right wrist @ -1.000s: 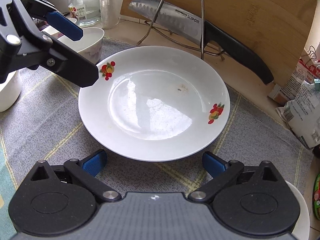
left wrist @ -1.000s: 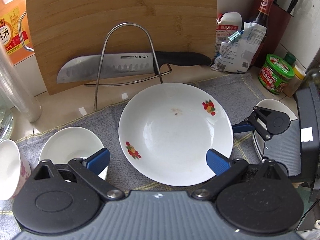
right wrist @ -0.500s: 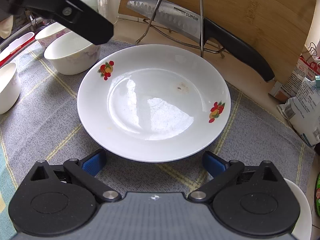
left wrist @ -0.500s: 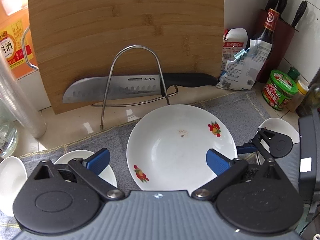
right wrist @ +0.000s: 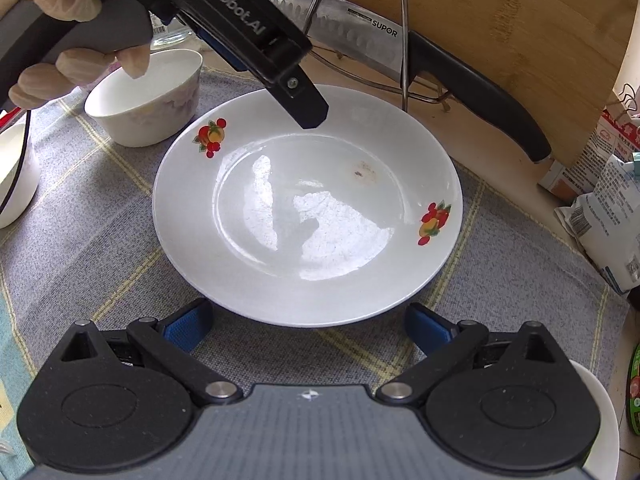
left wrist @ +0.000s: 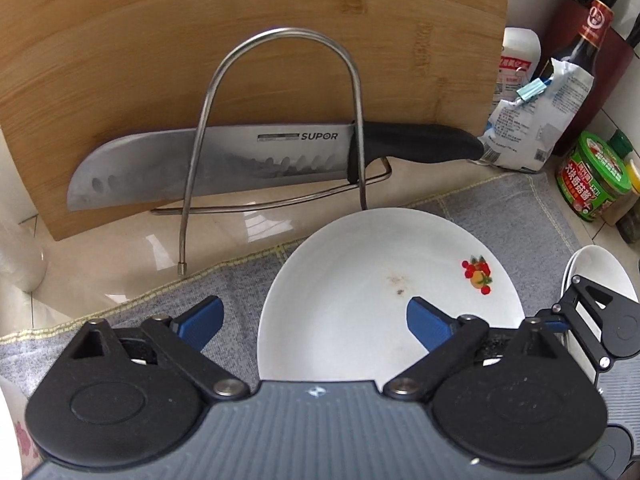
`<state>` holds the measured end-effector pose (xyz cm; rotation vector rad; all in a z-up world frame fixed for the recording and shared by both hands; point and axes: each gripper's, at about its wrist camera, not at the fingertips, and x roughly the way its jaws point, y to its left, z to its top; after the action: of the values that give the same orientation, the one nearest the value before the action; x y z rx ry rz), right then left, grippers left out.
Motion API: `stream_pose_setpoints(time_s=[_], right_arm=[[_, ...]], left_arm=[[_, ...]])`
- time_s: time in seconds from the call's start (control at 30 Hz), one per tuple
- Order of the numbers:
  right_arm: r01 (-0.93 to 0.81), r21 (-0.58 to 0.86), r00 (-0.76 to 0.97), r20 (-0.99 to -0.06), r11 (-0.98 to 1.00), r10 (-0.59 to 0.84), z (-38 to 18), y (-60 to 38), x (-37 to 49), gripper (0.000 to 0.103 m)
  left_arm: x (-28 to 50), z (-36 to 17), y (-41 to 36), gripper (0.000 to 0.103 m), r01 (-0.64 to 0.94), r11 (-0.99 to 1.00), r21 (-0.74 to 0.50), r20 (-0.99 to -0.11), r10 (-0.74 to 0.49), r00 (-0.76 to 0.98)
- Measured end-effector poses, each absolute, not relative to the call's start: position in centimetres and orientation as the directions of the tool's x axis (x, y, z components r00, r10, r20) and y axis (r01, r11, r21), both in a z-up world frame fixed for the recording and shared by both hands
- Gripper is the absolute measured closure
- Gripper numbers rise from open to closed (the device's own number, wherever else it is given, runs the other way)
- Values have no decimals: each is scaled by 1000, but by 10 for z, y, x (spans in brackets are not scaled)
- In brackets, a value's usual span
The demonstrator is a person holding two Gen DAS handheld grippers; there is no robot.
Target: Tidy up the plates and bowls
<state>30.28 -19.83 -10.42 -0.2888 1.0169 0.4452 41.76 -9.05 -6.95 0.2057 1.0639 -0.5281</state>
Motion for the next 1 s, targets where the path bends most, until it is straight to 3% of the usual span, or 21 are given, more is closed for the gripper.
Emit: stream_pose_setpoints(time_s=[0.13,0.47,1.0], right_arm=[[-490,-27,449,-865,871,226,-104,-197,304,0],[-493,-31,462,-856,870,231,-103,-205,312,0],[-538,-38,461,-850,842,256,-103,-209,314,0]], left_arm=[[426,-80,-94,23,507,855,-108,-890,-311,334],[436,-87,-103,24,540,835,-111,-903,-312,296],[448,-88,-120,37,655,747,-111,-934,-303,188]])
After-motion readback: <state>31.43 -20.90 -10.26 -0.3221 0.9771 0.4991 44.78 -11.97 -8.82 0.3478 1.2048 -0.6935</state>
